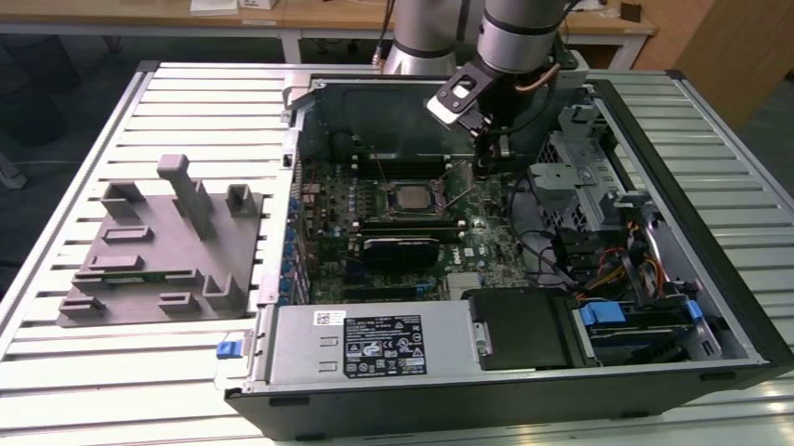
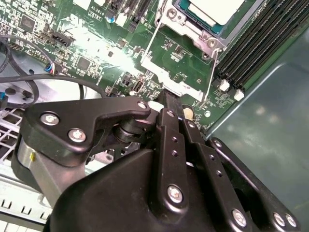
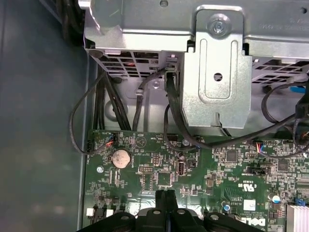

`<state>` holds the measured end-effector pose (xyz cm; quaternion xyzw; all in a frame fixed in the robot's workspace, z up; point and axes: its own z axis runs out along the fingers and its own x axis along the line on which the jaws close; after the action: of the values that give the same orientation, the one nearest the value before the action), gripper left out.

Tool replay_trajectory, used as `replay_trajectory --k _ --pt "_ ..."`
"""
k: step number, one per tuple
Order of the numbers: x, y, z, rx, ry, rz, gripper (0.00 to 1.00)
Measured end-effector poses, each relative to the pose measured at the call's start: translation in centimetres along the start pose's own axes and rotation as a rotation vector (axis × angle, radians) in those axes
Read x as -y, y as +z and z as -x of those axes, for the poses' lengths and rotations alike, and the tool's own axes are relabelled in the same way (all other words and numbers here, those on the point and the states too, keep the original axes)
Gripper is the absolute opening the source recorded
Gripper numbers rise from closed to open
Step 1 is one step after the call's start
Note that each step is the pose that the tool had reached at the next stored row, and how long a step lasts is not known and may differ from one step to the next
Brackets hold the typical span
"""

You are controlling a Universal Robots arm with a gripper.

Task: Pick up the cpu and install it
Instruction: 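Close the cpu cover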

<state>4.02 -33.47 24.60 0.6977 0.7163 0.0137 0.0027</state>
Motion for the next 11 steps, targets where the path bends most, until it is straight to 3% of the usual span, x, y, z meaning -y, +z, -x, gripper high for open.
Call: replay_trajectory --k 11 --pt "0.82 0.04 -0.02 -0.0006 0.0 0.0 0.11"
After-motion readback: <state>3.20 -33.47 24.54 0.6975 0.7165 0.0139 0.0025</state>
